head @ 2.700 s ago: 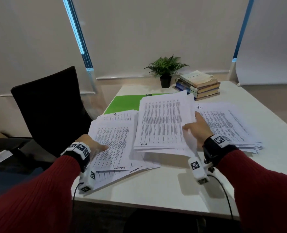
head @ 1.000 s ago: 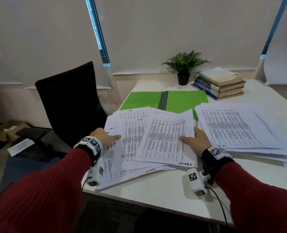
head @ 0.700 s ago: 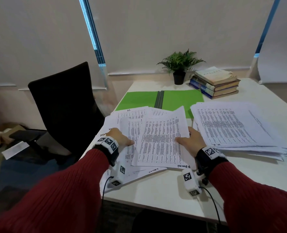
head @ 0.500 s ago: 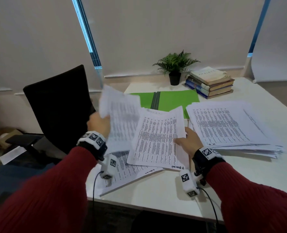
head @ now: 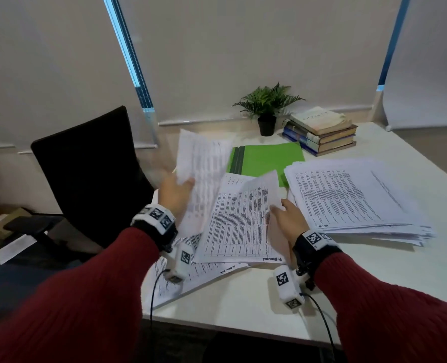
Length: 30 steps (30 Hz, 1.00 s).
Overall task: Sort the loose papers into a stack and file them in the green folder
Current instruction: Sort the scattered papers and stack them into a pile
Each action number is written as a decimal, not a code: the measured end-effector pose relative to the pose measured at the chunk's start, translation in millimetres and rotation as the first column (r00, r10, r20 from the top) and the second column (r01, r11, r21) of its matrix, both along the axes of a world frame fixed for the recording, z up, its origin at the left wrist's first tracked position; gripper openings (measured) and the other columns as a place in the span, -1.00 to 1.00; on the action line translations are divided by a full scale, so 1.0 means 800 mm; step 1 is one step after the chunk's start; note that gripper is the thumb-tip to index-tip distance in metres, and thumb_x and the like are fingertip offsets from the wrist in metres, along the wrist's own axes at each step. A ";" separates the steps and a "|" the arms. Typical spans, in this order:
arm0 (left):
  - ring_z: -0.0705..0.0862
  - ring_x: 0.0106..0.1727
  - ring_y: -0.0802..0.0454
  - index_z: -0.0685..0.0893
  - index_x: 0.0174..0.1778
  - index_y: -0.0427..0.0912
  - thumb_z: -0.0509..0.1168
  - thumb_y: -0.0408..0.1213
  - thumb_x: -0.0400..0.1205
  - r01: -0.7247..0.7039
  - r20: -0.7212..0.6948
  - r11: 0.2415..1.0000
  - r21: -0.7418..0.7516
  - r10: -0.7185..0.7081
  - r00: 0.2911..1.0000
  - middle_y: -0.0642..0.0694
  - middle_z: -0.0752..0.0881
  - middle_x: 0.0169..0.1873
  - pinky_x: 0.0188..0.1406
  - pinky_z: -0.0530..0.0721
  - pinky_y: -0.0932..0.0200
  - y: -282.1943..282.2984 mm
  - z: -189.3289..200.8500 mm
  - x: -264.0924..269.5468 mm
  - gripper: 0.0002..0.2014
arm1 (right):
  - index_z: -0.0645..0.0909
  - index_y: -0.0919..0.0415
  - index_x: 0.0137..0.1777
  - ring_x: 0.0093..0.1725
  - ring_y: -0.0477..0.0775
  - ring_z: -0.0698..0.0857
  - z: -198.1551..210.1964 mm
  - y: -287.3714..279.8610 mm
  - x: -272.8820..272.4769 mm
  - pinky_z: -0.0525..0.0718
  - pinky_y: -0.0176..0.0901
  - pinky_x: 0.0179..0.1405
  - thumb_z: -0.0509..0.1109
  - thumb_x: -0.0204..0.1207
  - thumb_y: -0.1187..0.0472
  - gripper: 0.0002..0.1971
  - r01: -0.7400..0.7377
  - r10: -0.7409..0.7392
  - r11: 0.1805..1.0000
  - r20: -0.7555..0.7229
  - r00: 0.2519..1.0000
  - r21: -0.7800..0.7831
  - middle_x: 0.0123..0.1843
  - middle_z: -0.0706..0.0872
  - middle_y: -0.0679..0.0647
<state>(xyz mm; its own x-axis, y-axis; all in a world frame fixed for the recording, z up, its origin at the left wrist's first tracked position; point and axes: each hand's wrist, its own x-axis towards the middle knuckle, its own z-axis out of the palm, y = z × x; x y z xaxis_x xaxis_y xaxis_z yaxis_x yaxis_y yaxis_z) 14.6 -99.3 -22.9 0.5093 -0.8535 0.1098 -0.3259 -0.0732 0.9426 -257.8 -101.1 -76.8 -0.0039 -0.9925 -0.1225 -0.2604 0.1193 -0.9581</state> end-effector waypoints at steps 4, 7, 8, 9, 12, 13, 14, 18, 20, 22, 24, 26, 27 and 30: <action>0.82 -0.01 -0.23 0.63 0.18 -0.20 0.40 -0.13 0.77 0.058 0.070 0.968 0.246 -0.077 0.995 -0.17 0.81 0.06 -0.10 0.82 -0.04 -0.007 -0.048 -0.033 -0.79 | 0.41 0.28 0.68 0.65 0.25 0.44 0.002 -0.011 0.003 0.33 0.14 0.61 0.01 0.75 -0.35 -0.22 0.020 -0.023 0.999 0.131 0.991 0.029 0.68 0.47 0.19; 0.72 -0.11 -0.07 0.66 0.25 -0.27 0.37 -0.23 0.81 0.076 0.140 0.942 0.327 -0.128 0.982 -0.16 0.78 0.07 -0.17 0.71 0.08 -0.006 -0.060 -0.049 -0.80 | 0.40 0.36 0.66 0.59 0.36 0.52 0.002 -0.017 0.004 0.44 0.20 0.55 0.10 0.65 -0.45 -0.09 -0.017 0.013 0.999 0.093 0.996 0.044 0.65 0.51 0.28; 0.75 -0.02 -0.13 0.67 0.32 -0.28 0.38 -0.21 0.80 0.093 0.146 0.933 0.348 -0.152 0.977 -0.18 0.79 0.13 -0.05 0.73 0.04 -0.007 -0.061 -0.050 -0.75 | 0.38 0.31 0.68 0.57 0.32 0.54 0.001 -0.018 0.003 0.47 0.13 0.48 0.26 0.65 -0.35 -0.16 -0.025 0.022 0.999 0.069 0.997 0.044 0.64 0.52 0.24; 0.76 0.12 -0.18 0.66 0.35 -0.29 0.39 -0.19 0.80 0.116 0.150 0.925 0.363 -0.181 0.972 -0.16 0.78 0.19 0.10 0.71 0.02 -0.006 -0.058 -0.050 -0.71 | 0.35 0.24 0.70 0.53 0.28 0.58 -0.003 -0.021 0.001 0.51 0.08 0.45 0.43 0.62 -0.19 -0.23 -0.034 0.032 0.998 0.041 0.999 0.045 0.62 0.55 0.19; 0.77 0.17 -0.13 0.67 0.23 -0.20 0.44 -0.06 0.77 0.187 0.145 0.901 0.392 -0.261 0.954 -0.12 0.76 0.13 0.32 0.65 0.02 -0.011 -0.042 -0.032 -0.72 | 0.36 0.14 0.65 0.25 0.21 0.75 -0.004 -0.030 -0.008 0.72 0.14 0.31 0.61 0.46 0.25 -0.23 -0.072 0.073 0.997 -0.044 0.996 0.033 0.45 0.68 0.19; 0.77 0.21 -0.13 0.65 0.33 -0.17 0.48 0.01 0.72 0.183 0.190 0.905 0.383 -0.271 0.944 -0.14 0.76 0.21 0.38 0.67 -0.02 -0.014 -0.036 -0.021 -0.61 | 0.37 0.15 0.63 0.15 0.18 0.78 0.001 -0.033 -0.014 0.78 0.11 0.16 0.59 0.44 0.30 -0.24 -0.063 0.063 0.998 -0.049 0.997 0.009 0.38 0.71 0.20; 0.76 0.28 -0.15 0.60 0.47 -0.13 0.53 0.08 0.66 0.161 0.257 0.905 0.395 -0.277 0.926 -0.16 0.74 0.31 0.41 0.68 -0.06 -0.021 -0.032 -0.004 -0.44 | 0.38 0.16 0.61 0.07 0.14 0.79 0.011 -0.036 -0.023 0.78 0.00 0.01 0.57 0.46 0.35 -0.27 -0.045 0.044 0.999 -0.050 0.998 -0.013 0.32 0.73 0.19; 0.55 0.64 -0.24 0.30 0.80 -0.08 0.66 0.51 0.10 0.049 0.551 0.789 0.612 -0.470 0.689 -0.23 0.52 0.68 0.66 0.50 -0.14 -0.046 -0.022 0.065 0.40 | 0.43 0.15 0.55 -0.08 0.03 0.74 0.060 -0.054 -0.087 0.60 -0.16 -0.27 0.48 0.55 0.46 -0.40 0.042 -0.049 0.995 -0.072 0.996 -0.086 0.20 0.72 0.16; 0.43 0.74 -0.23 0.20 0.85 -0.15 0.52 0.71 -0.16 0.022 0.546 0.664 0.747 -0.632 0.550 -0.19 0.37 0.79 0.75 0.40 -0.16 -0.057 -0.018 0.080 0.69 | 0.46 0.18 0.54 -0.07 0.12 0.72 0.071 -0.072 -0.125 0.60 -0.15 -0.27 0.46 0.55 0.48 -0.42 0.090 -0.101 0.992 -0.136 0.986 -0.086 0.21 0.71 0.22; 0.48 0.69 -0.21 0.27 0.82 -0.18 0.52 0.69 -0.11 0.013 0.503 0.580 0.814 -0.717 0.483 -0.19 0.42 0.75 0.71 0.45 -0.13 -0.067 -0.015 0.084 0.62 | 0.47 0.24 0.56 0.05 0.24 0.68 0.075 -0.091 -0.160 0.63 -0.07 -0.10 0.46 0.55 0.47 -0.42 0.113 -0.121 0.993 -0.251 0.960 -0.046 0.30 0.70 0.29; 0.58 0.55 -0.18 0.42 0.73 -0.11 0.56 0.65 -0.16 -0.002 0.508 0.574 0.819 -0.723 0.469 -0.15 0.56 0.62 0.58 0.56 -0.08 -0.080 -0.015 0.085 0.53 | 0.45 0.29 0.59 0.12 0.26 0.62 0.074 -0.102 -0.187 0.58 -0.02 0.05 0.48 0.55 0.45 -0.41 0.122 -0.113 0.993 -0.406 0.907 -0.004 0.40 0.66 0.36; 0.62 0.37 -0.13 0.56 0.54 -0.09 0.63 0.57 -0.09 -0.015 0.531 0.583 0.812 -0.729 0.433 -0.12 0.65 0.46 0.42 0.63 -0.02 -0.091 -0.016 0.081 0.30 | 0.43 0.31 0.61 0.17 0.32 0.63 0.068 -0.108 -0.208 0.57 0.00 0.07 0.46 0.56 0.46 -0.39 0.152 -0.125 0.988 -0.497 0.859 0.014 0.44 0.63 0.40; 0.62 0.28 -0.10 0.61 0.39 -0.08 0.69 0.45 0.07 -0.001 0.550 0.606 0.795 -0.722 0.420 -0.11 0.68 0.36 0.31 0.63 0.01 -0.095 -0.019 0.080 0.06 | 0.43 0.32 0.60 0.18 0.37 0.65 0.065 -0.110 -0.216 0.60 0.04 0.06 0.44 0.56 0.48 -0.40 0.168 -0.135 0.986 -0.518 0.845 0.018 0.40 0.64 0.41; 0.61 0.07 -0.09 0.64 0.02 -0.08 0.74 0.10 0.37 0.087 0.640 0.722 0.687 -0.657 0.398 -0.08 0.71 0.10 0.00 0.52 0.09 -0.098 -0.021 0.076 -0.46 | 0.46 0.38 0.53 0.02 0.35 0.64 0.057 -0.114 -0.235 0.68 0.13 0.08 0.40 0.55 0.50 -0.47 0.205 -0.150 0.978 -0.584 0.798 0.029 0.15 0.64 0.35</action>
<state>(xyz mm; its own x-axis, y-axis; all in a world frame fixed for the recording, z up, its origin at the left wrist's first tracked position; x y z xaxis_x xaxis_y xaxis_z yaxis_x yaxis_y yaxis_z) 75.1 -177.4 -39.9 0.0283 -0.9746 -0.2223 -0.9969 -0.0439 0.0654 -445.7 -192.4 -31.6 -0.2760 -0.9529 -0.1262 -0.7264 0.2927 -0.6218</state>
